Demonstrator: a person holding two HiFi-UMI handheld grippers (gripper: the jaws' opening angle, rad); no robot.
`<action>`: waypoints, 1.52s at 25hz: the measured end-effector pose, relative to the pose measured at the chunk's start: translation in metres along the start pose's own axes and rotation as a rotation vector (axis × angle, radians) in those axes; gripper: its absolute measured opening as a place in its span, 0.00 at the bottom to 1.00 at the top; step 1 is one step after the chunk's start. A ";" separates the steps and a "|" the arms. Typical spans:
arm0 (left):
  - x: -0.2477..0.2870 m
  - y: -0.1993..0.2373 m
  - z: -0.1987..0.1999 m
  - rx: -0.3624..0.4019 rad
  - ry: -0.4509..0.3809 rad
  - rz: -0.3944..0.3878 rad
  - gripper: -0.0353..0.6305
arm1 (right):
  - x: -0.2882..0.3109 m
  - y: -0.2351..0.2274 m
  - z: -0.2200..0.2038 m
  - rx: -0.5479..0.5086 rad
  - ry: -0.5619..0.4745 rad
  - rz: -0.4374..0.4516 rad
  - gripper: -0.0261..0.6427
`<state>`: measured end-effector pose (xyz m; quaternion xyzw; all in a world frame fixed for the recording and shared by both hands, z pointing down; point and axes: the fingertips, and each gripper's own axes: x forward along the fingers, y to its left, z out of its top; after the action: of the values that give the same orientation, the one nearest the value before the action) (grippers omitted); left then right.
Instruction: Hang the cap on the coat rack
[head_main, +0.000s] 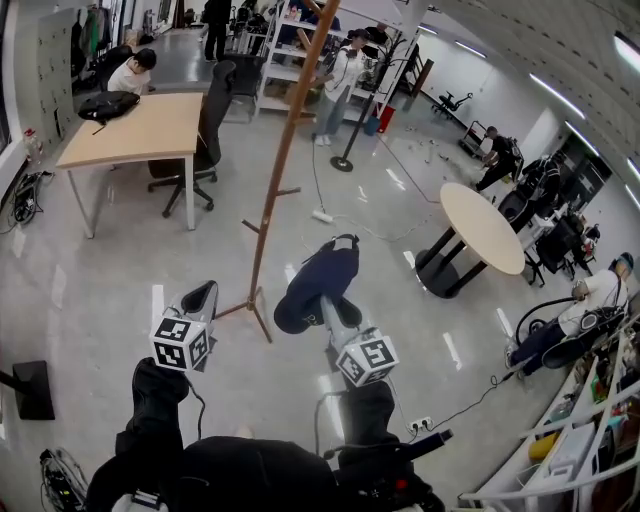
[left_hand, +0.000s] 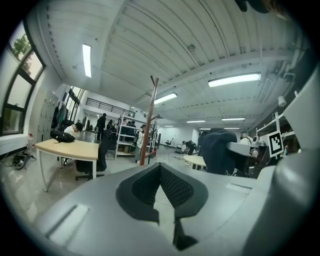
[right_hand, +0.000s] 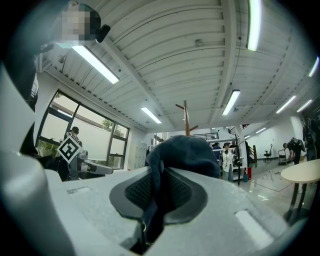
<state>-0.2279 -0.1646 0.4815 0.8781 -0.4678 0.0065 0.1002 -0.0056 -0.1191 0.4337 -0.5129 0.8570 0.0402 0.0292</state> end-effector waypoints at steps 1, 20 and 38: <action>0.003 -0.001 0.000 0.004 0.002 -0.006 0.06 | 0.002 -0.002 0.001 -0.004 -0.002 -0.002 0.10; 0.068 -0.017 -0.001 0.024 0.025 -0.028 0.06 | 0.021 -0.075 0.001 0.005 -0.039 -0.038 0.10; 0.178 -0.053 0.016 0.009 0.007 0.089 0.06 | 0.065 -0.196 0.007 -0.004 -0.055 0.112 0.10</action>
<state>-0.0854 -0.2850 0.4753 0.8569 -0.5060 0.0162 0.0973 0.1370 -0.2677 0.4129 -0.4629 0.8832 0.0572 0.0494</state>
